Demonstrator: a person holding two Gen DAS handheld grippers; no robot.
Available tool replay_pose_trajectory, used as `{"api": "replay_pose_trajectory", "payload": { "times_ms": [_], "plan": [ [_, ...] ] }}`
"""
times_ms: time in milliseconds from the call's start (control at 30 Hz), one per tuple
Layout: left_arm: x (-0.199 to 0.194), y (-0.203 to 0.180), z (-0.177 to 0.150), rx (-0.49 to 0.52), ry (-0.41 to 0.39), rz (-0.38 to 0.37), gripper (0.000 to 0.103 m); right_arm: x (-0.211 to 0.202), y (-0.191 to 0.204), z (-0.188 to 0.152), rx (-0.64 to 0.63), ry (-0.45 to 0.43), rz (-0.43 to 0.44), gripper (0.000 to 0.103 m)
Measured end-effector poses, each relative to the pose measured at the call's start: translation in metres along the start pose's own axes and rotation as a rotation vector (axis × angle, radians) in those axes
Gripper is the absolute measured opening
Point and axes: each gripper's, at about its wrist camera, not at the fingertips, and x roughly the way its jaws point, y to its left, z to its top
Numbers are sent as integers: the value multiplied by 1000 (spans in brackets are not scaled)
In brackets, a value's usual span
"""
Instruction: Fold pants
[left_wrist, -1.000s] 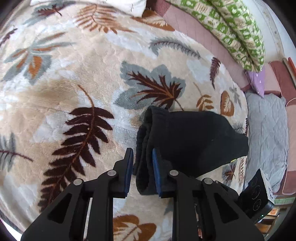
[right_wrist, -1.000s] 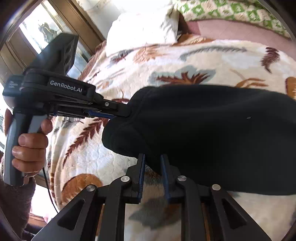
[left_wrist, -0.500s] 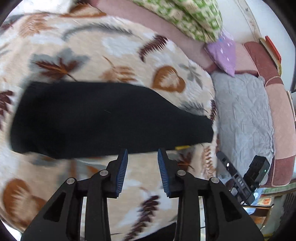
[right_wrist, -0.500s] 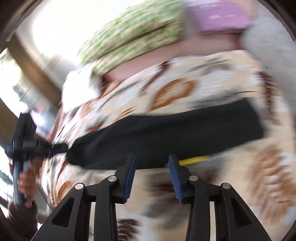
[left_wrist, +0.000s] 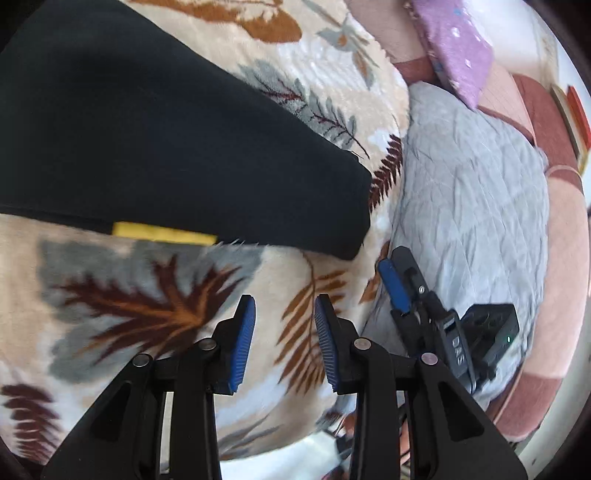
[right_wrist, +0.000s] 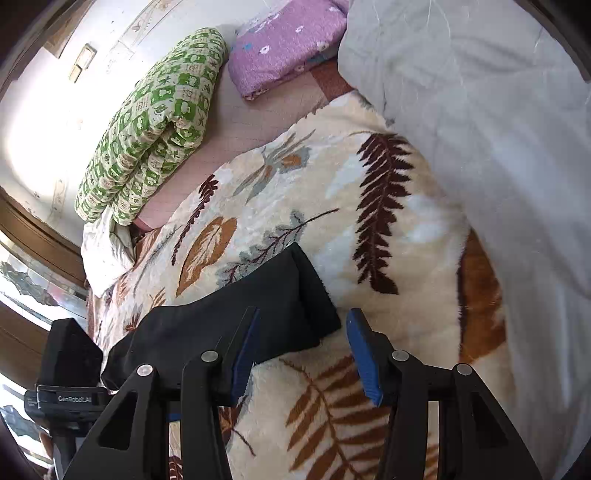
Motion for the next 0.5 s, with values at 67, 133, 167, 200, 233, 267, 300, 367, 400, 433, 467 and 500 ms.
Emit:
{"api": "replay_pose_trajectory", "payload": {
  "times_ms": [67,133,167,200,233,267,300,367,400,433,467,500],
  "plan": [
    [9,2,3,-54,-12,-28,31,11,-5,2,3,11,28,50],
    [16,6,6,-110,-20,-62,31,18,-10,4,1,15,35,50],
    [19,8,8,-134,-25,-77,31,20,-11,5,0,17,40,50],
    [22,9,9,-152,-37,-82,31,22,-13,6,0,19,44,50],
    [25,10,11,-157,-44,-85,31,25,-15,8,-1,20,46,50],
    [26,11,11,-159,-50,-82,31,25,-17,9,-2,19,49,50],
    [28,12,11,-168,-61,-78,31,26,-18,11,-2,19,52,50],
    [33,16,13,-192,-76,-78,30,27,-21,14,-3,17,58,50],
    [36,17,15,-204,-75,-81,29,28,-22,16,-2,16,62,50],
    [37,18,17,-214,-74,-85,29,28,-23,17,-1,16,65,51],
    [37,17,19,-224,-75,-94,29,29,-25,19,3,19,72,51],
    [36,15,21,-222,-81,-99,29,30,-27,21,11,23,81,51]
  ]
}}
